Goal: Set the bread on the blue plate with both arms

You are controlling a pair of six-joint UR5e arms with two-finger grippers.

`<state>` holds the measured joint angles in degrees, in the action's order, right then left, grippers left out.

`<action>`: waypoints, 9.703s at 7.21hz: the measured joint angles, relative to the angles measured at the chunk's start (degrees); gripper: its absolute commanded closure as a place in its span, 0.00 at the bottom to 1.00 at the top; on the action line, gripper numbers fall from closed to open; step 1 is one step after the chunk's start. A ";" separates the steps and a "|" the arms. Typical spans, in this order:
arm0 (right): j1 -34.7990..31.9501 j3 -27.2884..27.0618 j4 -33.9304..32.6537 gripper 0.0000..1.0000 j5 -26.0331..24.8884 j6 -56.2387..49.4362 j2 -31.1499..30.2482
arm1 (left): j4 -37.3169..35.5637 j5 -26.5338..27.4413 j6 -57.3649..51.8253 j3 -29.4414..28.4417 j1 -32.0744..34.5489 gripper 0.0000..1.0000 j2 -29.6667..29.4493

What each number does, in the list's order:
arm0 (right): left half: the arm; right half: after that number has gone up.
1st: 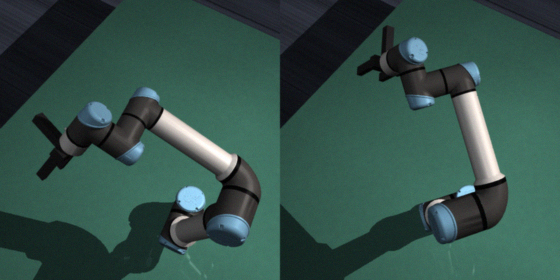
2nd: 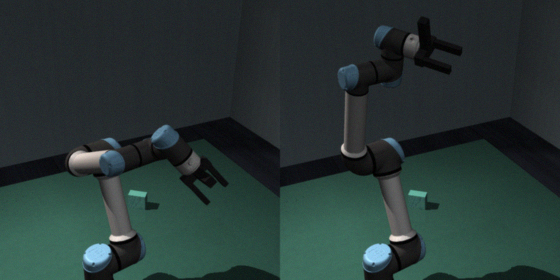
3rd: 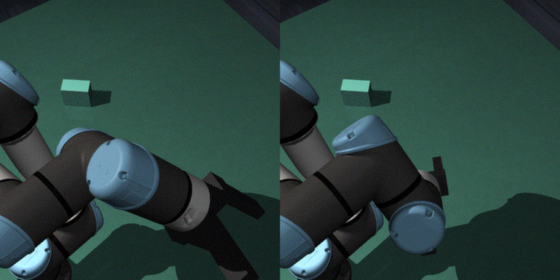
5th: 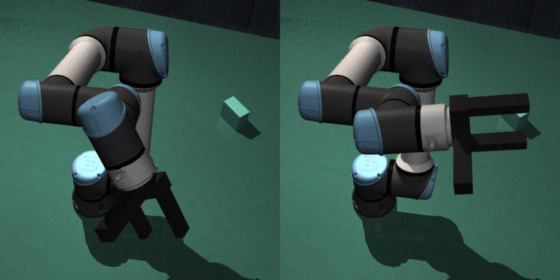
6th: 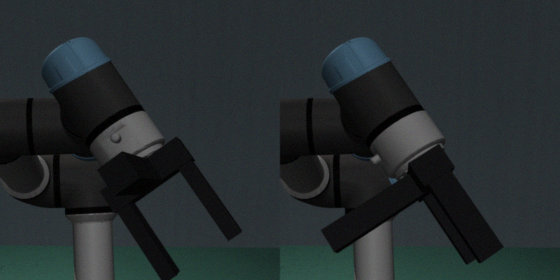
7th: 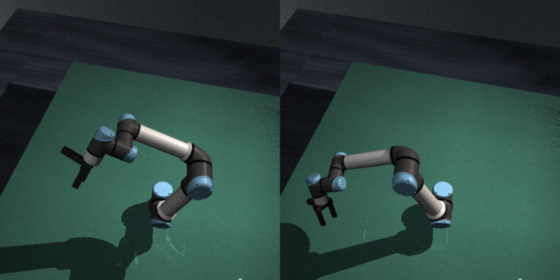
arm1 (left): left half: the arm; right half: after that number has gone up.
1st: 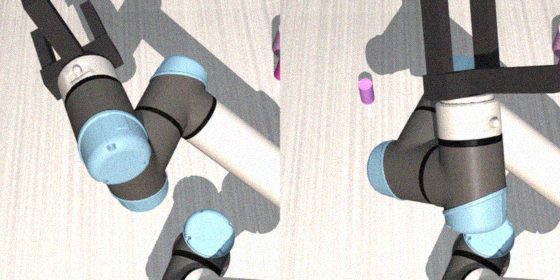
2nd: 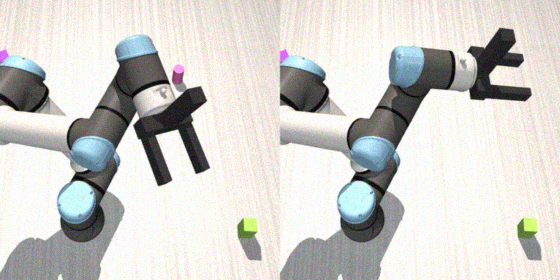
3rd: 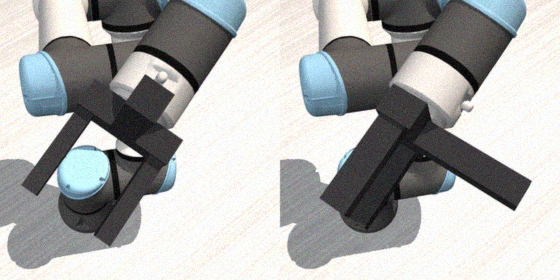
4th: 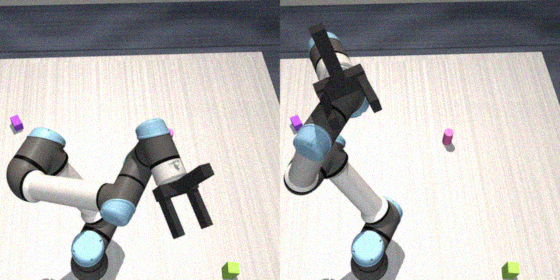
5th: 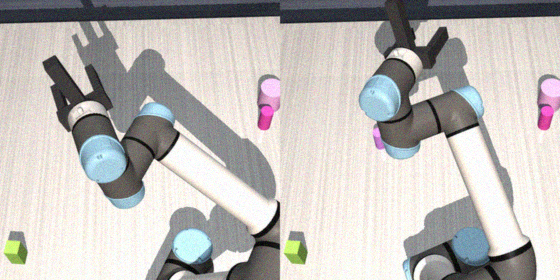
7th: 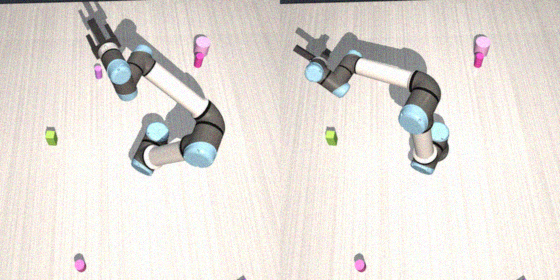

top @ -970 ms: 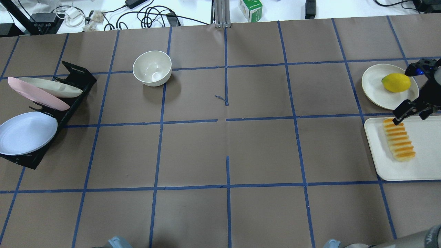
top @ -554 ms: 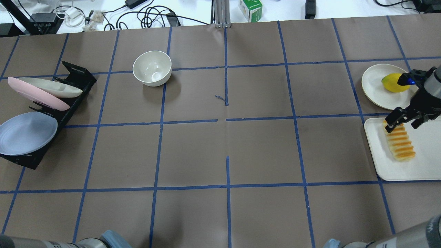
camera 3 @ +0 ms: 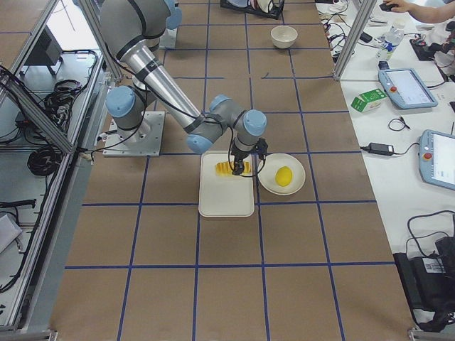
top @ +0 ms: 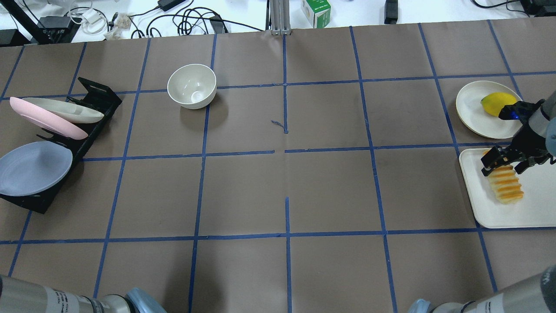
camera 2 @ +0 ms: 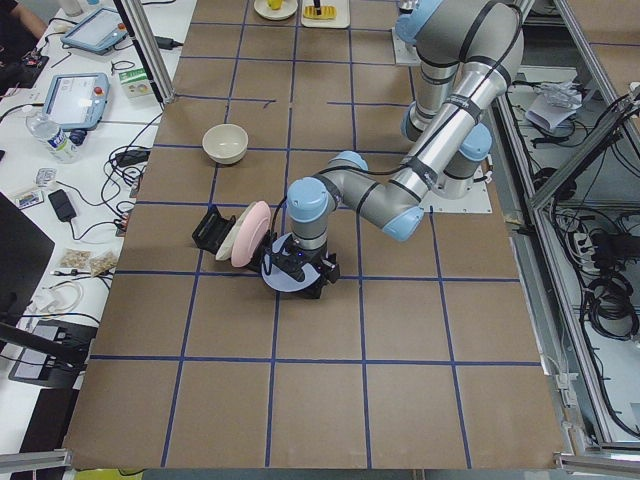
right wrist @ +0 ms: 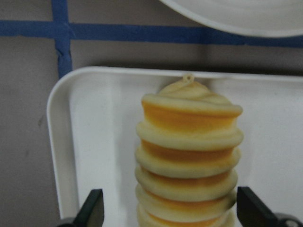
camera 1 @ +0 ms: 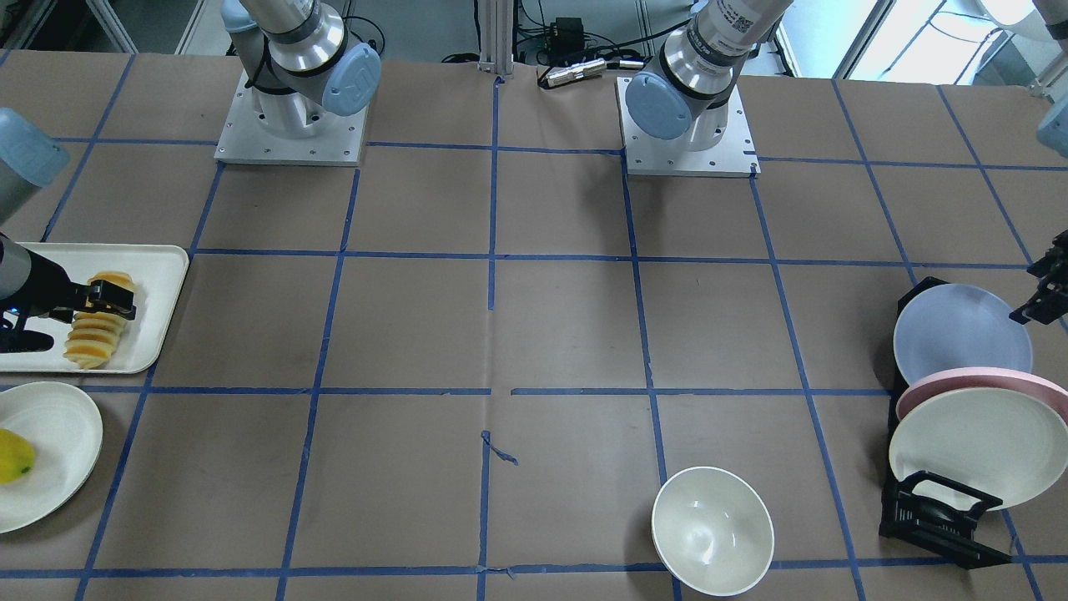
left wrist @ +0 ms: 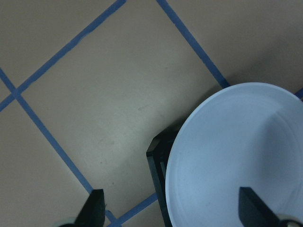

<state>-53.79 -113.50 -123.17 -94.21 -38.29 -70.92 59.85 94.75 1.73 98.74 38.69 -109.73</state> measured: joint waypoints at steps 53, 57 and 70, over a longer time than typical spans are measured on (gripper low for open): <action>-52.01 11.15 -5.66 0.01 19.53 66.66 5.48 | 7.39 -22.97 5.71 0.08 53.37 0.00 6.39; -52.26 11.64 -5.79 0.00 19.63 66.66 6.15 | 32.16 -7.22 5.06 -12.12 53.40 0.00 14.64; -35.81 28.69 36.72 0.00 9.97 40.21 -17.64 | 26.00 -6.69 3.83 -11.88 53.79 0.00 19.57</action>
<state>-89.60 -84.81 -86.46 -84.24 1.92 -88.57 85.85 88.07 5.56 86.86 92.48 -90.16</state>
